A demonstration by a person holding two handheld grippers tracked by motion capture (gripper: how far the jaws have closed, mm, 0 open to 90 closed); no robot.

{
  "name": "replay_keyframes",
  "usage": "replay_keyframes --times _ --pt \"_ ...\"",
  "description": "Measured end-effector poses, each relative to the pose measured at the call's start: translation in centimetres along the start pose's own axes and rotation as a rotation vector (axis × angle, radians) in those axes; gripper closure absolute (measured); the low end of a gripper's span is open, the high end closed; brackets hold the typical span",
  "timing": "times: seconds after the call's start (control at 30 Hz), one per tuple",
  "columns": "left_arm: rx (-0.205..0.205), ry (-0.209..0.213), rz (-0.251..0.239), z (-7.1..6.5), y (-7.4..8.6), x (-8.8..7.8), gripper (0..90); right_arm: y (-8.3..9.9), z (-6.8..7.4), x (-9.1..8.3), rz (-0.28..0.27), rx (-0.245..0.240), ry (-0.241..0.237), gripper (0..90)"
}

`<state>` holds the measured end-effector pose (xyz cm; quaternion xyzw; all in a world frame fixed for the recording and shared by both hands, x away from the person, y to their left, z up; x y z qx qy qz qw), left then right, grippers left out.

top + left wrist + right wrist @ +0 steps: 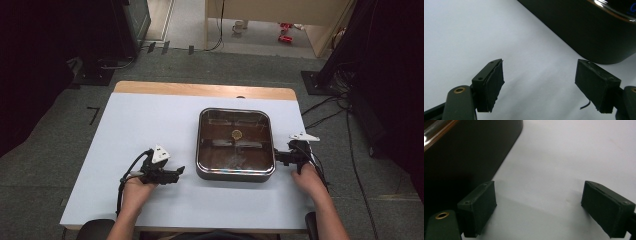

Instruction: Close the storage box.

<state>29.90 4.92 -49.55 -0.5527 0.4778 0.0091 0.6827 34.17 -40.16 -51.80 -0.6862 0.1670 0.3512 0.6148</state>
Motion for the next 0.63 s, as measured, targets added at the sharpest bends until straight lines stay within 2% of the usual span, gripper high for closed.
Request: replay_keyframes --times 0.2,0.27,0.53,0.63 --pt "0.027 -0.002 0.052 -1.1 0.7 1.3 22.9 0.0 0.0 0.0 0.0 0.0 0.0 12.1" --pt "0.046 -0.003 0.033 -1.3 0.9 1.5 20.9 0.0 0.0 0.0 0.0 0.0 0.0 12.1" --pt "0.039 0.007 0.023 -1.2 1.0 1.6 20.0 0.0 0.0 0.0 0.0 0.0 0.0 12.1" --pt "0.039 -0.008 0.026 -1.3 1.0 1.6 18.7 0.0 0.0 0.0 0.0 0.0 0.0 12.1"
Point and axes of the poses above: each handheld gripper's, and its own axes: x roughly forward along the jaws, y roughly out of its underside, z roughly to its left, the point moved 2 cm from there along x, roughly forward along the jaws, and after that the axes turned 3 degrees about -x, right-handed, at the moved point
